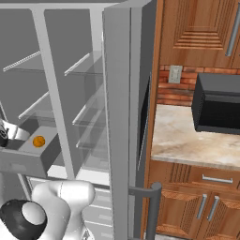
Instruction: Take the eggplant and orange from the fridge shelf and place them in the freezer drawer to begin freezing them.
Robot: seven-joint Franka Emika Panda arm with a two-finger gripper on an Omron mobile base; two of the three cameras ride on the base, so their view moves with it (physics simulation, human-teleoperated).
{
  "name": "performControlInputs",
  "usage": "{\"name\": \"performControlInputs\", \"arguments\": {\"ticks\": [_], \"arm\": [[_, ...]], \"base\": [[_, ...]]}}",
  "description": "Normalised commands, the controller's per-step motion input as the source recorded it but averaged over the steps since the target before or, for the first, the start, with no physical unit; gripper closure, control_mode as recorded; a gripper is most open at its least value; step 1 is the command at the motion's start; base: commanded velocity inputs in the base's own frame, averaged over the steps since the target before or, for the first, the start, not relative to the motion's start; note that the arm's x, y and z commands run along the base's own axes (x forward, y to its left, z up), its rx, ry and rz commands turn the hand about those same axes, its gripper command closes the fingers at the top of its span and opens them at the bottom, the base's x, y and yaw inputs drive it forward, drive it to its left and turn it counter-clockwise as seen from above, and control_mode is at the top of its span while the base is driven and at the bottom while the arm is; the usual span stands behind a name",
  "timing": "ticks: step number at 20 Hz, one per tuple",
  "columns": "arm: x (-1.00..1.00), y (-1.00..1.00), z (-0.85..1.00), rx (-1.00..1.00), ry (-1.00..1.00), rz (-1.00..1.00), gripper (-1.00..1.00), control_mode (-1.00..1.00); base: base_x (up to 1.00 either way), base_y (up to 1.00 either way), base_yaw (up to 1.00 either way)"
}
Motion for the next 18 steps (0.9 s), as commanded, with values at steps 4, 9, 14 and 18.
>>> {"name": "performControlInputs", "arguments": {"ticks": [4, 9, 14, 18], "arm": [[-0.56, -0.38, 0.98, 0.12, -0.06, -0.2, -1.0, -1.0], [-0.64, -0.63, 0.96, 0.15, -0.01, -0.21, -1.0, -1.0], [-0.7, -0.96, 0.86, 0.22, 0.0, -0.16, -1.0, -1.0], [-0.4, -1.0, 0.73, 0.23, 0.01, -0.14, -1.0, -1.0]], "base": [[0.0, 0.0, 0.0], [0.0, 0.0, 0.0], [0.0, 0.0, 0.0], [0.0, 0.0, 0.0]]}}
